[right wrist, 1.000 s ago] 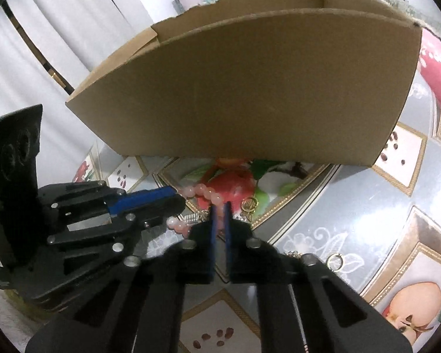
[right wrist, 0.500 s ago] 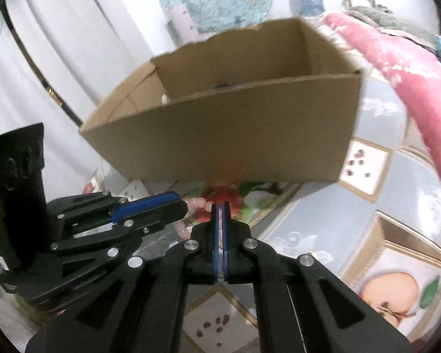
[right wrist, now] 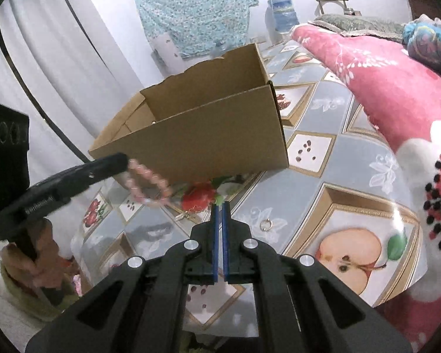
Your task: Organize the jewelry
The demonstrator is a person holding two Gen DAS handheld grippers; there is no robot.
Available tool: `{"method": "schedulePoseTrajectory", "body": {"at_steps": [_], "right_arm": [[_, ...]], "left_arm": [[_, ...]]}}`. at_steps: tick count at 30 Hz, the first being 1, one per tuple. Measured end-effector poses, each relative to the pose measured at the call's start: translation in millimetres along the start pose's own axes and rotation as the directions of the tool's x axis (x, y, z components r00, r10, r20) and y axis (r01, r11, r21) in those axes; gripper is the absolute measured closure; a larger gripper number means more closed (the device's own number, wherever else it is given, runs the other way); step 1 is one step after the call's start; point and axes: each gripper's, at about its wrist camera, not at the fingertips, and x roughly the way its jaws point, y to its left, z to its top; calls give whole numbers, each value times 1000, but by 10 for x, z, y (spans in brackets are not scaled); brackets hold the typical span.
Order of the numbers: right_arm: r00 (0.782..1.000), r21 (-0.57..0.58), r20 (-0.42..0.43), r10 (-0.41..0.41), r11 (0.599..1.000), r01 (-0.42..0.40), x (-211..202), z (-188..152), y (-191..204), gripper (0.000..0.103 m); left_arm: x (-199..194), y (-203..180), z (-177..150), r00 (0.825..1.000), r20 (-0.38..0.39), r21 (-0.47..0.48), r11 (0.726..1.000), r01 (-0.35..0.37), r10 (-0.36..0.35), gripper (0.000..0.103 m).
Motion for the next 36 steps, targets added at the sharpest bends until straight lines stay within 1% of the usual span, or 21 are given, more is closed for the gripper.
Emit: {"method": "schedulePoseTrajectory", "body": {"at_steps": [1,2,4,6,7,8,9,10,11,12,14,17,20,22,24,26,28,30,33,34,36], "right_arm": [[1000,0,-3,6,1000,-6,-7,-28,-4,101],[1000,1,-10,12,1000,-12,9,-47,-3,101],[999,-3,-24,25,1000,-25,37,-77,6,101],[999,-4,-34,31,1000,-31,60,-89,13,101],[999,-6,-38,35,999,-35,64,-98,21,101],[999,-10,-39,31,999,-32,69,-96,31,101],[999,-15,-38,29,999,-29,65,-95,40,101],[999,-18,-37,26,999,-27,61,-90,48,100],[999,-18,-35,22,1000,-23,59,-86,50,100],[999,-17,-34,17,1000,-18,62,-80,45,100],[999,-8,-36,8,1000,-8,79,-65,25,100],[999,11,-43,-1,1000,1,101,-42,-5,100],[999,21,-45,-26,999,27,101,10,-29,98],[998,35,-30,-47,998,48,72,72,-60,87],[998,48,-22,-54,997,55,58,130,-96,84],[998,60,-24,-61,996,62,55,188,-124,81],[997,76,-22,-76,994,78,41,241,-146,72],[996,92,-27,-80,992,82,33,271,-166,71],[993,93,-38,-116,989,119,10,303,-183,71],[991,85,-38,-125,988,128,-3,306,-185,71],[989,70,-41,-139,987,142,-12,296,-195,71]], "left_arm": [[-18,70,-34,1000,-4,-20,1000,-10,10,95],[-7,217,-107,999,-29,-68,997,-28,26,95],[98,536,-300,993,-111,-176,983,-48,28,94],[188,774,-487,982,-171,-227,967,-117,79,94],[198,844,-556,975,-190,-226,961,-158,115,91],[186,882,-600,968,-202,-216,957,-194,151,80],[154,893,-625,964,-202,-204,956,-212,171,72],[119,888,-634,966,-189,-196,957,-214,177,60],[61,866,-636,969,-161,-182,960,-213,185,54],[11,830,-629,971,-135,-160,963,-216,195,52],[-32,780,-618,968,-117,-116,965,-235,221,51],[-54,730,-648,958,-121,-78,960,-270,259,51],[-149,739,-689,955,-116,-68,956,-284,275,51],[-224,764,-691,953,-103,-68,954,-292,284,51],[-304,798,-660,950,-89,-68,949,-307,300,51],[-379,847,-612,949,-68,-77,946,-314,309,49],[-442,926,-527,945,-42,-105,940,-326,323,45],[-447,980,-444,942,-30,-126,933,-336,335,44],[-371,1027,-266,933,-19,-148,922,-357,359,42],[-345,1030,-231,933,-20,-152,921,-358,360,42],[-284,1035,-160,941,-12,-172,926,-336,339,42]]}}
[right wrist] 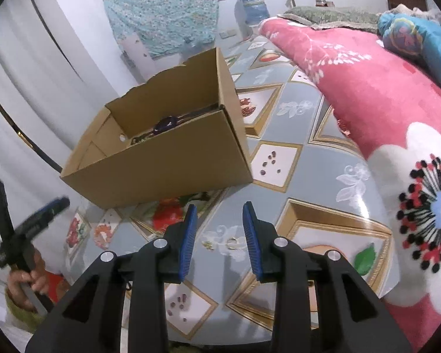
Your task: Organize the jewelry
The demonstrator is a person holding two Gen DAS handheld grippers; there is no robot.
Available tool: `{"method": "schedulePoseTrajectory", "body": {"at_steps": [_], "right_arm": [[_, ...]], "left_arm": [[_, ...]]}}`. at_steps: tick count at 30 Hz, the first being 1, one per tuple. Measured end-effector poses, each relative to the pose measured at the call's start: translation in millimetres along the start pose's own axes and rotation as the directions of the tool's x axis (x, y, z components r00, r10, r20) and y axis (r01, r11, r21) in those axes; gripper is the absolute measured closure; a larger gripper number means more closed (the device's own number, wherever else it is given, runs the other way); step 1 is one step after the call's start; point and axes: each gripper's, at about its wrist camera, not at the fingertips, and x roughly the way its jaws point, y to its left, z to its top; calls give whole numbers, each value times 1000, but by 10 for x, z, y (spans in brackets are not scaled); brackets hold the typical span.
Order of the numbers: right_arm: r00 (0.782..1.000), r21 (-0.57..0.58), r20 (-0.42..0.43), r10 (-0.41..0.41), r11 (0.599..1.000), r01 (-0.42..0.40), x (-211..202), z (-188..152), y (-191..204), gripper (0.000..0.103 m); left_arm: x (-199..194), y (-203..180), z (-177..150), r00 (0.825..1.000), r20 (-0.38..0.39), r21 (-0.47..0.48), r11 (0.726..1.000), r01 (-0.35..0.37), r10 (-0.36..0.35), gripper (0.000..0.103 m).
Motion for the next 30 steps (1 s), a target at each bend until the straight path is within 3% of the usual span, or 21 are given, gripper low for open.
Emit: {"method": "schedulePoseTrajectory", "body": {"at_steps": [3,10,14,16,21,26,30], "right_arm": [[1000,2,-11,-21,1000,21,8,-38,-55,72],[997,-4,-71,-27,1000,27,166,-51,-120,73],[994,-28,-104,-23,999,20,276,-13,-101,73],[992,-49,-123,-10,999,4,304,-19,-67,73],[986,-136,-165,-20,991,-2,323,-201,65,73],[985,-136,-172,-29,991,6,316,-399,84,73],[986,-108,-167,-14,994,-4,282,-476,53,73]], "left_arm": [[111,-32,82,999,-6,-38,999,35,-36,42],[253,-56,134,999,-17,-64,997,37,-38,42],[223,-66,110,999,-26,-54,998,29,-30,42],[153,-106,51,998,-28,-46,997,63,-65,39],[98,-534,-293,972,-117,66,975,211,-203,31],[307,-1043,-581,952,-229,199,948,251,-204,30],[443,-1329,-707,950,-270,299,925,235,-154,30]]}}
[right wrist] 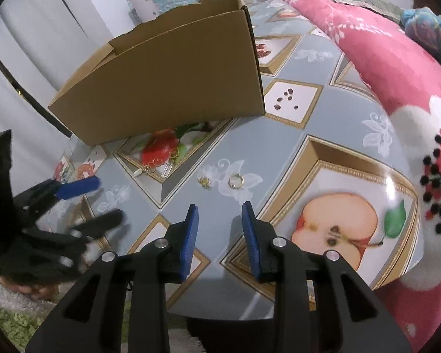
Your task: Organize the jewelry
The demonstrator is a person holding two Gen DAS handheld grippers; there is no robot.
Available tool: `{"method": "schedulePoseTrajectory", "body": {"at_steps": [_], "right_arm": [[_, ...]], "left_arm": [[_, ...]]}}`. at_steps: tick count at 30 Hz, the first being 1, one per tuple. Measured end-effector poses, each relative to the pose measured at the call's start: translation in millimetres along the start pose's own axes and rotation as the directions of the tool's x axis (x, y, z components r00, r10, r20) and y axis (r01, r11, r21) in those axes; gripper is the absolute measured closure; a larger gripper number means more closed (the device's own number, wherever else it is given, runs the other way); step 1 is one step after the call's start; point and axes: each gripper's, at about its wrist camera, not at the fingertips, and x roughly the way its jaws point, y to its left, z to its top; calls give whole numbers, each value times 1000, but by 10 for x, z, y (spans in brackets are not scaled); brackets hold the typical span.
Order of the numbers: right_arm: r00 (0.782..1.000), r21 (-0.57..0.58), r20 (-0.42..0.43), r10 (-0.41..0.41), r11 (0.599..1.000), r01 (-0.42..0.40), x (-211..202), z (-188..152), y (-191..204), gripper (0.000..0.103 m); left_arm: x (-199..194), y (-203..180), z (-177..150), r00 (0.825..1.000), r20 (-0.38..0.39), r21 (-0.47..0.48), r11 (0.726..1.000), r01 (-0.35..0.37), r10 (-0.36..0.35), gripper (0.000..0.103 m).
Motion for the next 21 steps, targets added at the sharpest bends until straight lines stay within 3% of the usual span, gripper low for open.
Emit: {"method": "schedulePoseTrajectory", "body": {"at_steps": [3,7,14,21], "right_arm": [[1000,-26,17,0,1000,1,-29,-11,28,73],[999,-63,29,14,998,-13,4,60,83,74],[999,-117,10,51,992,-49,161,264,148,82],[991,-108,-19,134,985,-135,200,322,202,83]], "left_arm": [[72,-100,-2,999,-9,47,998,-41,42,29],[145,-55,26,999,-31,1,999,-37,37,21],[226,65,65,993,-55,-60,992,-108,104,8],[233,62,53,991,-56,-44,992,-121,118,8]]}}
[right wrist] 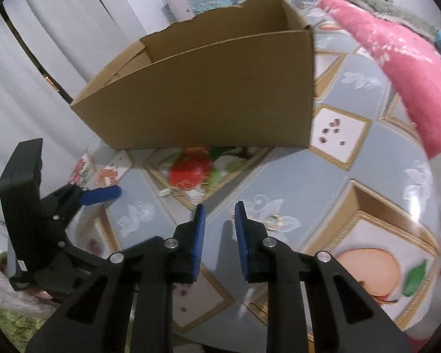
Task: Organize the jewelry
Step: 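Move the open right tool down to the small gold rings on the table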
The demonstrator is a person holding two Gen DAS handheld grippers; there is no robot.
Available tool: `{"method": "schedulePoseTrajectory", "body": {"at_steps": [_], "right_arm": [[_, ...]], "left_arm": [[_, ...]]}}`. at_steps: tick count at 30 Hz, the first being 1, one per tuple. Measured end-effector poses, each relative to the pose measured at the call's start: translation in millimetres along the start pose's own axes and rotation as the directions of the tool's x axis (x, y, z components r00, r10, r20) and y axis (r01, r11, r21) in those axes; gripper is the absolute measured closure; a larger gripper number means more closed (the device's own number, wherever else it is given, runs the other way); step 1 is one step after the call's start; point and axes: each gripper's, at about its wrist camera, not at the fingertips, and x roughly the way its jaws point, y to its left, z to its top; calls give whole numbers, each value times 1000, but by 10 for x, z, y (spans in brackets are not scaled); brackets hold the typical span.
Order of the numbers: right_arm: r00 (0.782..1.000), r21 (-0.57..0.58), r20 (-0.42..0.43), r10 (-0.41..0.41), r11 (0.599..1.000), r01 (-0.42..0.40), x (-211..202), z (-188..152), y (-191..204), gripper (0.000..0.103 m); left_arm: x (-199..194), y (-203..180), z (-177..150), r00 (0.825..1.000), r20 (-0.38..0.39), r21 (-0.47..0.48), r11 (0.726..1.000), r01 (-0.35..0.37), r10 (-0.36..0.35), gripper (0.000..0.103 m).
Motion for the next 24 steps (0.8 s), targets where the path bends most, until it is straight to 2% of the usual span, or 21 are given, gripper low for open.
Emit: {"method": "schedulePoseTrajectory", "body": {"at_steps": [9,19,24], "right_arm": [[999,-32,-42,13,999,-15,261,174,169,87],[989,-81,-105,107,990,-116,564,269,341,89],[976,-39,-143,161,985,-168,523,196,332,91]], "left_arm": [[-34,86,-59,1000,8,11,1000,6,-6,8],[-112,103,-162,999,41,44,999,32,-34,8],[-154,123,-220,998,53,52,998,35,-38,8]]}}
